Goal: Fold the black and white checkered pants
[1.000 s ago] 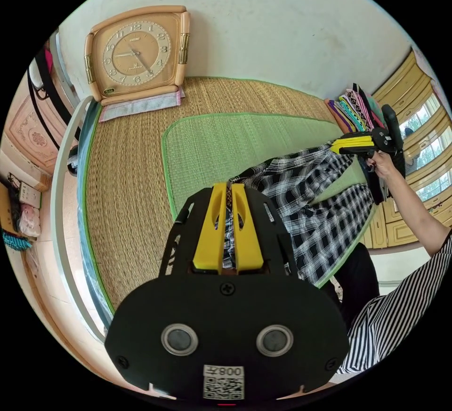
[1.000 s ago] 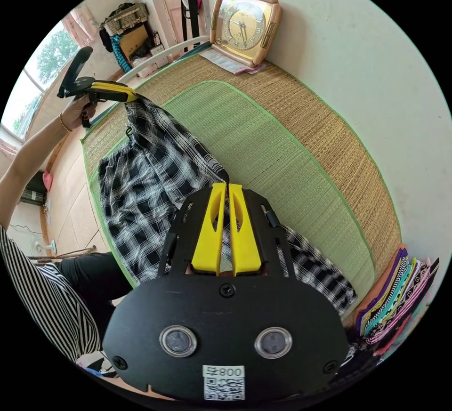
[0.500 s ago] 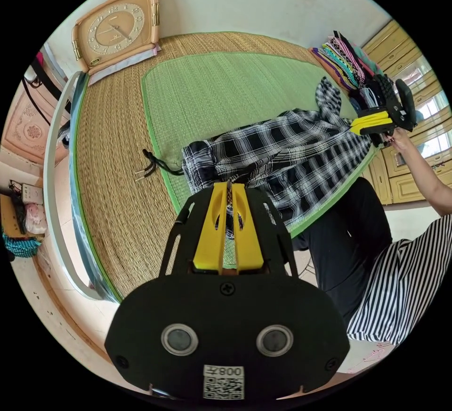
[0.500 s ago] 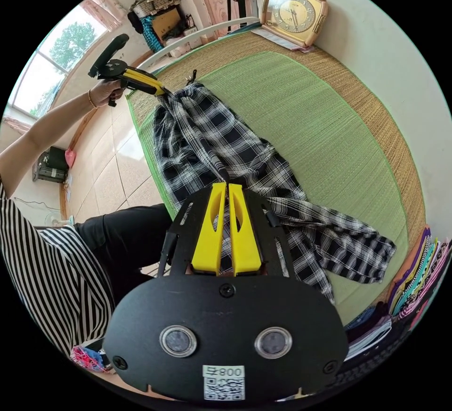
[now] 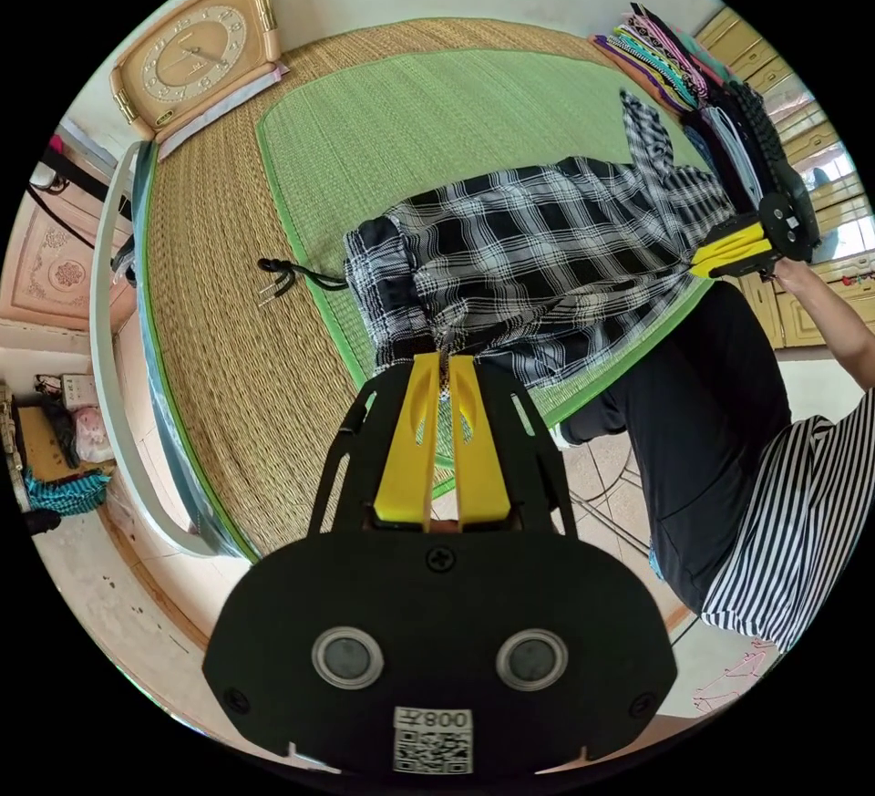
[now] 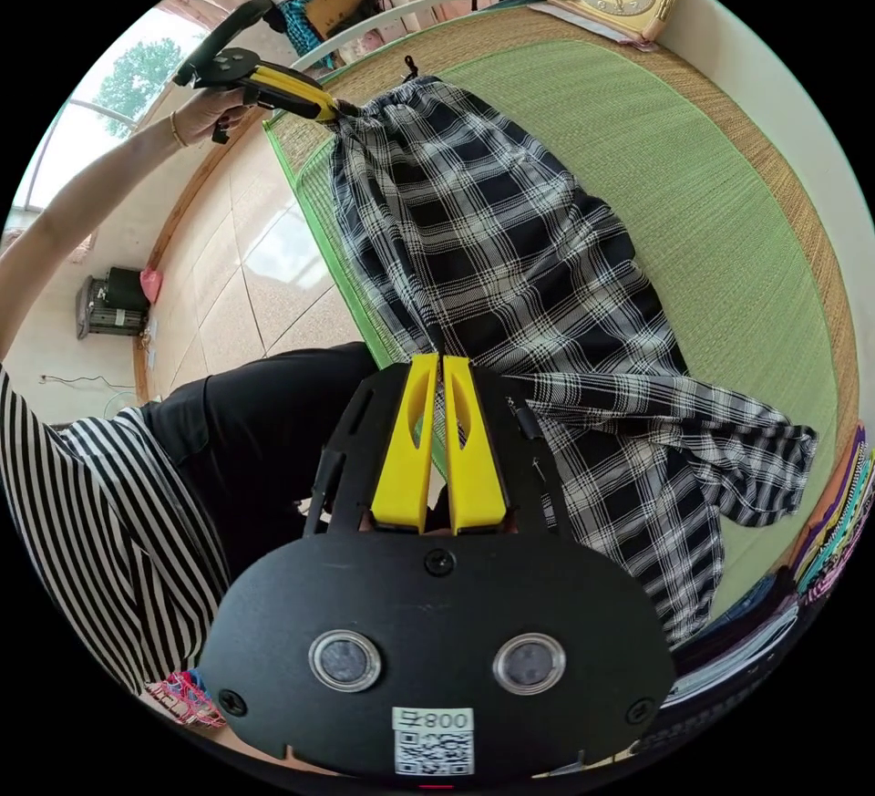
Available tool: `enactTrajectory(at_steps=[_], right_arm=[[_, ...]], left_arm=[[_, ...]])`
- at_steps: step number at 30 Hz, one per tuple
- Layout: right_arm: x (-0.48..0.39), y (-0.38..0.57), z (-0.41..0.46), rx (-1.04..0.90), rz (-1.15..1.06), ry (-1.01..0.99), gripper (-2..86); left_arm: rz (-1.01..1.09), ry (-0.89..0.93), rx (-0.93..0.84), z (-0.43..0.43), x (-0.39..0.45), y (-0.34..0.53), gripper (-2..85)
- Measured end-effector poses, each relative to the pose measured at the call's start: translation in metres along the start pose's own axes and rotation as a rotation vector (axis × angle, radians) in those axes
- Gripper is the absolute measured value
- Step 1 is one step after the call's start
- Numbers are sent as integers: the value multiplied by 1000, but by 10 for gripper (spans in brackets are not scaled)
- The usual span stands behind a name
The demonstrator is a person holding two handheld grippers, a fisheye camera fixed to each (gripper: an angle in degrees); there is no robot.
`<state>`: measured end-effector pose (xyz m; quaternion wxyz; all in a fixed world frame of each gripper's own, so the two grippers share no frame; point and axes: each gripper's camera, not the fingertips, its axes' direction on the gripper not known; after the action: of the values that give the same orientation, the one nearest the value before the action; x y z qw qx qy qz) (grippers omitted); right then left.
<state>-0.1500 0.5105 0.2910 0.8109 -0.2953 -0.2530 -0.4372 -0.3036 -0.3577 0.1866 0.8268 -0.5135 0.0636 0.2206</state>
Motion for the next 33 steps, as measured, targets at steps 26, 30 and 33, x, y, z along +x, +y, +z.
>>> enactTrajectory(at_steps=[26, 30, 33], right_arm=[[25, 56, 61, 115, 142, -78, 57], [23, 65, 62, 136, 145, -68, 60], [25, 73, 63, 159, 166, -76, 61]], left_arm=[[-290, 154, 156, 61, 6, 33, 86], [-312, 243, 291, 65, 24, 37, 68], [-262, 384, 320, 87, 52, 19, 56]])
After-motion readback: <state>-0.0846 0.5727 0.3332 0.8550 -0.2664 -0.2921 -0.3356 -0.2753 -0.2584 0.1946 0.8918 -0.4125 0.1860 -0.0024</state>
